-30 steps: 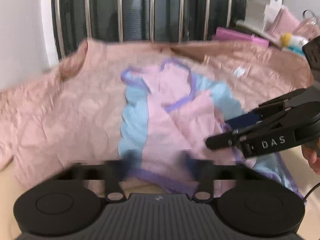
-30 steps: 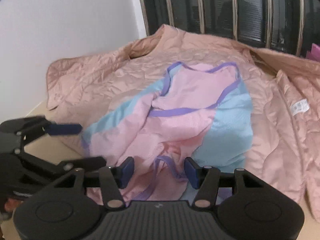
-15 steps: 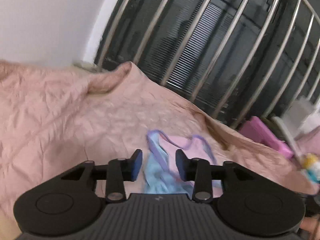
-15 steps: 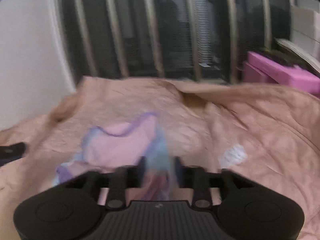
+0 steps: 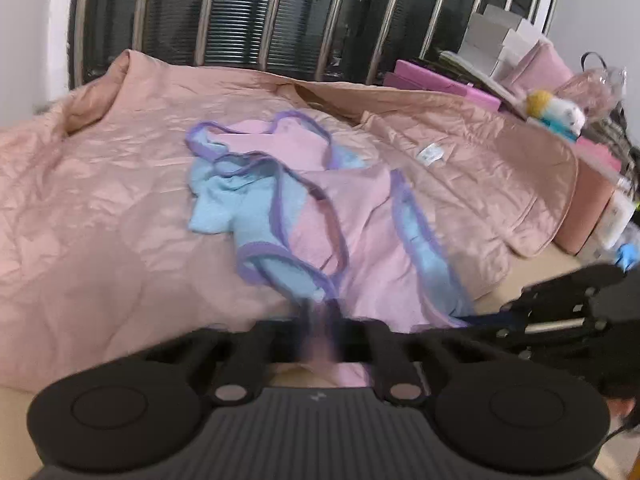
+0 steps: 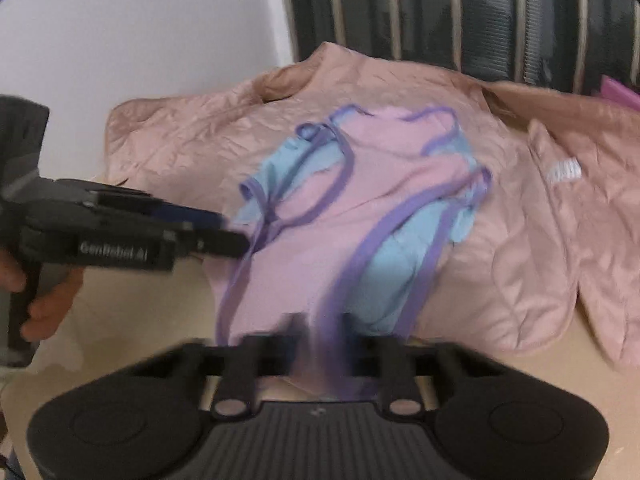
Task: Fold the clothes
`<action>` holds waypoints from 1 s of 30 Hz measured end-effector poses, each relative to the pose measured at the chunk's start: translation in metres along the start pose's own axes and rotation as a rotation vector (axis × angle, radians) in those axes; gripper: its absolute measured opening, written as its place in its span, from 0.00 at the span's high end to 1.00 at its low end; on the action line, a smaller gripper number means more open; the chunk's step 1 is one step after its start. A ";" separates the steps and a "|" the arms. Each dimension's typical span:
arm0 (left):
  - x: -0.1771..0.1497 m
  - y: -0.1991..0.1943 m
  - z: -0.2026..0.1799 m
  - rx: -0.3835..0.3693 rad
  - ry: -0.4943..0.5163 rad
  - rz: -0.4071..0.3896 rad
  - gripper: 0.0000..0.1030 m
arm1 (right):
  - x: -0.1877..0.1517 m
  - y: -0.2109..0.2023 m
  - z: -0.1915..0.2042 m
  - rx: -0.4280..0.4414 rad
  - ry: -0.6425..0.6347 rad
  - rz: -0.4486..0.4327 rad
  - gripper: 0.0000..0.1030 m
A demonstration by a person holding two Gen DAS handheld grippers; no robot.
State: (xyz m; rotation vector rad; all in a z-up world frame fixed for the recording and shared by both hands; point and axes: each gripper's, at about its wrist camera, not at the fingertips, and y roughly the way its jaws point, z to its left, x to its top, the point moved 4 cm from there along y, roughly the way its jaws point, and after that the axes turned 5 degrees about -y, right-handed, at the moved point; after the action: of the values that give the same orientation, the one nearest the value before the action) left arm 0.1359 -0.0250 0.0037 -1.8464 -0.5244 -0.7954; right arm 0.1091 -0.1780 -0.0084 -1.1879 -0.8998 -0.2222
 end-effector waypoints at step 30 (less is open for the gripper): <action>-0.109 -0.114 -0.072 -0.118 0.518 -0.063 0.42 | -0.119 -0.164 0.044 -0.073 0.104 -0.175 0.53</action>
State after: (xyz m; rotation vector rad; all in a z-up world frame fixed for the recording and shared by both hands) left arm -0.0352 -0.0468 0.0161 -1.6440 -0.2060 -1.3183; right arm -0.0856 -0.2397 0.0267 -1.1543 -0.9112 -0.4575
